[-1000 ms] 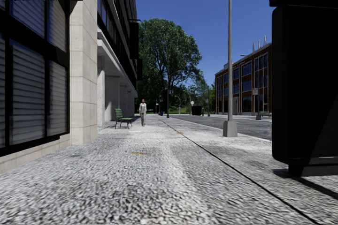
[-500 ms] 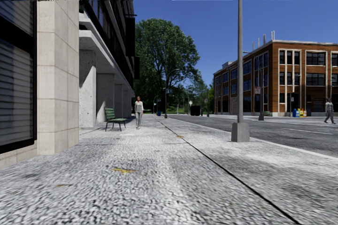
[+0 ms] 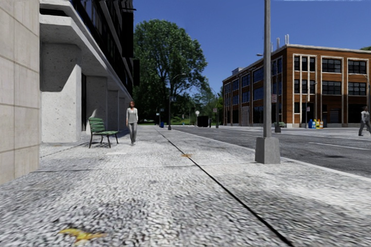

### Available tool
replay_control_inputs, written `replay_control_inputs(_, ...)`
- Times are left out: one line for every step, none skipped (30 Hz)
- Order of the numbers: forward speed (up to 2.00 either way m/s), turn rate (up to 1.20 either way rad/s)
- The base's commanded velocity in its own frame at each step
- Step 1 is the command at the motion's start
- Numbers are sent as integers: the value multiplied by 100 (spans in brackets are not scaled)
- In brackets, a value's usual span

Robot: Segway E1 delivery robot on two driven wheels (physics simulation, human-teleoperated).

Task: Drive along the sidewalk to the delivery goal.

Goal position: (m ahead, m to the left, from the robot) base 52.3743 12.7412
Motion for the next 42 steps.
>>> replay_control_inputs(200, -26)
replay_control_inputs(200, -26)
replay_control_inputs(200, 0)
replay_control_inputs(200, 0)
replay_control_inputs(200, 0)
replay_control_inputs(200, 0)
replay_control_inputs(200, 0)
replay_control_inputs(200, 0)
replay_control_inputs(200, 0)
replay_control_inputs(200, 0)
replay_control_inputs(200, 0)
replay_control_inputs(200, 0)
replay_control_inputs(200, 0)
replay_control_inputs(200, 0)
replay_control_inputs(200, 0)
replay_control_inputs(200, 0)
replay_control_inputs(200, 2)
replay_control_inputs(200, 6)
replay_control_inputs(200, 9)
replay_control_inputs(200, 9)
replay_control_inputs(200, 12)
replay_control_inputs(200, 17)
replay_control_inputs(200, 19)
replay_control_inputs(200, 19)
replay_control_inputs(200, 19)
replay_control_inputs(200, 19)
replay_control_inputs(200, 19)
replay_control_inputs(200, 19)
replay_control_inputs(200, 19)
replay_control_inputs(200, 19)
replay_control_inputs(200, 19)
replay_control_inputs(200, 19)
replay_control_inputs(200, 19)
replay_control_inputs(200, 19)
replay_control_inputs(200, 19)
replay_control_inputs(200, 20)
replay_control_inputs(200, 22)
replay_control_inputs(200, 23)
replay_control_inputs(200, 23)
replay_control_inputs(200, 23)
replay_control_inputs(200, 26)
replay_control_inputs(200, 28)
